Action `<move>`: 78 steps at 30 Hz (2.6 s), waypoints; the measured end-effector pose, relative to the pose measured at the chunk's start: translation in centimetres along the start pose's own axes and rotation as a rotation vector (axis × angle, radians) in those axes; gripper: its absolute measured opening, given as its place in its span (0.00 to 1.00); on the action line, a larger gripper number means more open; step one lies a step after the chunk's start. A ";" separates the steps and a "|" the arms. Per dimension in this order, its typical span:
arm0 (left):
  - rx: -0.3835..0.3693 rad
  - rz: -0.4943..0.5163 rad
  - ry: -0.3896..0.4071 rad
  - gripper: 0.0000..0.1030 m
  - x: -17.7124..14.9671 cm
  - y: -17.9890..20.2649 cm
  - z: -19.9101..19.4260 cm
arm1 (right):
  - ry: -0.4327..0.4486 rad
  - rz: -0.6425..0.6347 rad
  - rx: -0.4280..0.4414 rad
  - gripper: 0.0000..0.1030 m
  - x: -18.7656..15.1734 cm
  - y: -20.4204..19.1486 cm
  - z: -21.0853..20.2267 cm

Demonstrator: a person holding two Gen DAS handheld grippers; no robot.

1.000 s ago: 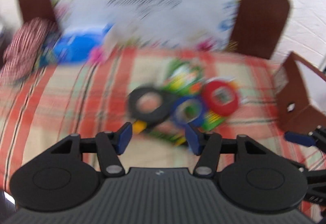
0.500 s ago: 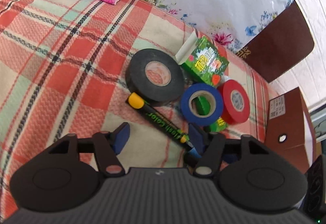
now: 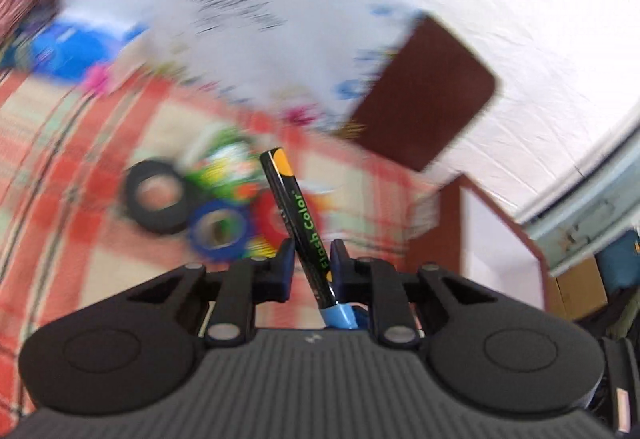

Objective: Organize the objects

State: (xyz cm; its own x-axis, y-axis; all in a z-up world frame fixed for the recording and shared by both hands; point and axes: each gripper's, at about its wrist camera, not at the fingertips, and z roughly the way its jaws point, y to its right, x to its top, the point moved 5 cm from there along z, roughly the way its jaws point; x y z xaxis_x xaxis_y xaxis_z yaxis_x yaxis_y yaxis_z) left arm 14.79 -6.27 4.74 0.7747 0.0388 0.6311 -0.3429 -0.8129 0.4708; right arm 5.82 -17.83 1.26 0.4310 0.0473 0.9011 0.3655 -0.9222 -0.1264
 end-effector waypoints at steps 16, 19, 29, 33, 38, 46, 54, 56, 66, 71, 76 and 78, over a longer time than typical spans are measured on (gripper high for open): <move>-0.172 0.352 -0.158 0.21 -3.2 22.1 14.2 | 0.084 0.203 -0.378 0.17 -3.2 17.6 -11.8; -0.115 0.402 -0.166 0.22 -3.7 22.7 15.4 | 0.093 0.241 -0.414 0.30 -3.7 19.1 -12.1; 0.018 0.318 -0.041 0.30 -0.5 13.5 8.2 | 0.163 0.183 -0.343 0.32 -2.4 14.6 -12.4; 0.133 0.216 0.000 0.32 0.8 5.4 4.6 | 0.129 0.108 -0.255 0.32 -1.6 10.3 -9.4; 0.248 0.083 -0.002 0.32 0.9 -4.9 1.4 | 0.020 0.068 -0.144 0.32 -2.2 4.9 -2.7; 0.315 -0.063 -0.034 0.34 0.6 -15.1 1.6 | -0.125 -0.005 -0.032 0.35 -3.2 -1.7 6.8; 0.301 -0.023 -0.065 0.48 2.9 -14.7 6.8 | -0.146 -0.121 0.035 0.38 -2.6 -4.1 12.4; 0.304 0.015 -0.103 0.48 2.7 -14.5 8.3 | -0.158 -0.122 0.057 0.38 -2.6 -4.3 13.4; 0.289 0.150 -0.110 0.27 1.1 -13.8 7.6 | -0.140 -0.152 0.095 0.48 -3.9 -6.1 12.3; 0.249 0.087 -0.158 0.27 -2.6 -15.4 2.9 | -0.178 -0.174 0.164 0.61 -5.8 -8.1 11.1; 0.252 0.066 -0.160 0.28 -4.5 -15.8 1.7 | -0.203 -0.247 0.191 0.82 -7.9 -11.4 11.8; 0.270 0.056 -0.156 0.27 -4.3 -15.4 1.7 | -0.189 -0.264 0.125 0.67 -7.7 -11.6 11.9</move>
State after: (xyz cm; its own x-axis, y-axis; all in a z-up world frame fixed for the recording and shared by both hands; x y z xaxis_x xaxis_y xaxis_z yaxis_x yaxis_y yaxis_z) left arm 17.63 5.15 -6.27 0.8380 -0.0832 0.5394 -0.2501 -0.9370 0.2441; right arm 8.04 -2.94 -9.13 0.4489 0.3596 0.8181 0.5783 -0.8148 0.0408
